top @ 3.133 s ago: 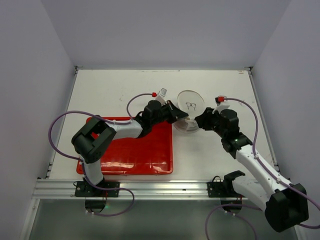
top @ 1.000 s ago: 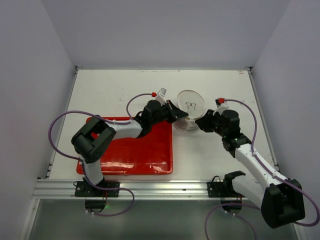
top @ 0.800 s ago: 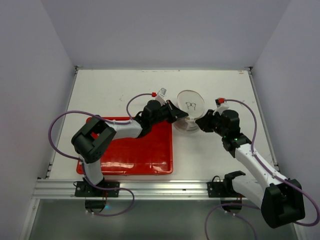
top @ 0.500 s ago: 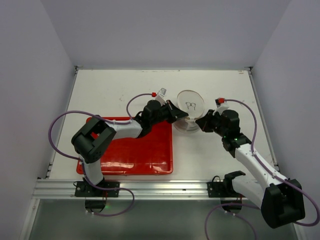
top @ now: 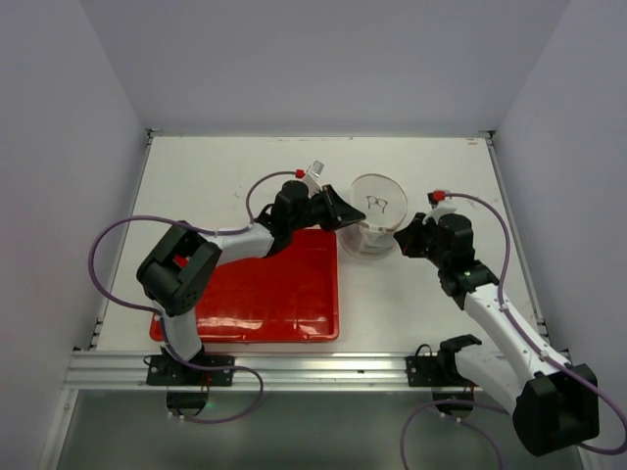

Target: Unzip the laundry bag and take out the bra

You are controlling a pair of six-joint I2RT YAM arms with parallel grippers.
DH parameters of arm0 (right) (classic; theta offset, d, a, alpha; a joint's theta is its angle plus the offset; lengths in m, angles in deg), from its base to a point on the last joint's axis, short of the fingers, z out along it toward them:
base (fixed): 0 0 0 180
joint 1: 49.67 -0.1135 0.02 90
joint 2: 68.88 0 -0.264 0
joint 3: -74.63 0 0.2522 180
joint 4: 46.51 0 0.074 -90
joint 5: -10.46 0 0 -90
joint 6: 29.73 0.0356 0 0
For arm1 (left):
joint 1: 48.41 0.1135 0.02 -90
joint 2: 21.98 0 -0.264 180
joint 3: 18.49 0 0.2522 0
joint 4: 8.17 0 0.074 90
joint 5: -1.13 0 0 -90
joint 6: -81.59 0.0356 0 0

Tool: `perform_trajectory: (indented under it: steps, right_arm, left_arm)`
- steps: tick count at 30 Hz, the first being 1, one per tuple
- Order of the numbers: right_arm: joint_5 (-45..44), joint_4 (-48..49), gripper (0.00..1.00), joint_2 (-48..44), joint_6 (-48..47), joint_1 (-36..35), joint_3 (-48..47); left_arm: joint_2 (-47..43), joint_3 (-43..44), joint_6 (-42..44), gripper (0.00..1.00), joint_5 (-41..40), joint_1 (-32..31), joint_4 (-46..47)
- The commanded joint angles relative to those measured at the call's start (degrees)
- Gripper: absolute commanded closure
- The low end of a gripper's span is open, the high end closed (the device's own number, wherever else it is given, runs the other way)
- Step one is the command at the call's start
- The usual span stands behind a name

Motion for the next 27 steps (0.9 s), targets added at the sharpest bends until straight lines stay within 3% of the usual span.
perform_trajectory:
  steps: [1, 2, 5, 10, 11, 13, 18, 27]
  right_arm:
    - [-1.6, -0.8, 1.00, 0.0, -1.5, 0.7, -1.4]
    - [-0.2, -0.2, 1.00, -0.3, -0.6, 0.8, -1.2]
    - [2.3, 2.5, 1.00, -1.0, 1.9, 0.7, -0.2]
    - [6.1, 7.6, 1.00, -3.0, 7.7, 0.6, 1.3]
    - [6.0, 8.2, 1.00, -3.5, 8.6, 0.7, 1.5]
    - [5.8, 10.4, 1.00, -4.8, 10.0, 0.6, 2.1]
    - [4.8, 11.1, 1.00, -4.3, 11.2, 0.5, 2.1]
    - [5.4, 15.2, 1.00, -2.4, 12.9, 0.3, 4.7]
  left_arm:
    - [-0.2, 7.2, 5.5, 0.78, 2.7, 1.6, -5.0]
    - [0.6, 9.6, 7.6, 0.63, 3.3, 1.6, -7.2]
    - [1.1, 14.4, 11.6, 0.45, 4.7, 1.7, -13.1]
    - [-1.1, 18.4, 16.4, 0.34, 3.4, 1.6, -22.3]
    - [-2.1, 19.2, 17.2, 0.22, 2.8, 1.6, -25.6]
    - [-3.0, 20.0, 19.2, 0.14, 0.4, 1.5, -29.2]
    - [-3.8, 21.3, 29.1, 0.12, -2.6, 1.5, -39.9]
    - [-11.2, 19.8, 39.8, 0.13, -6.8, -1.1, -43.7]
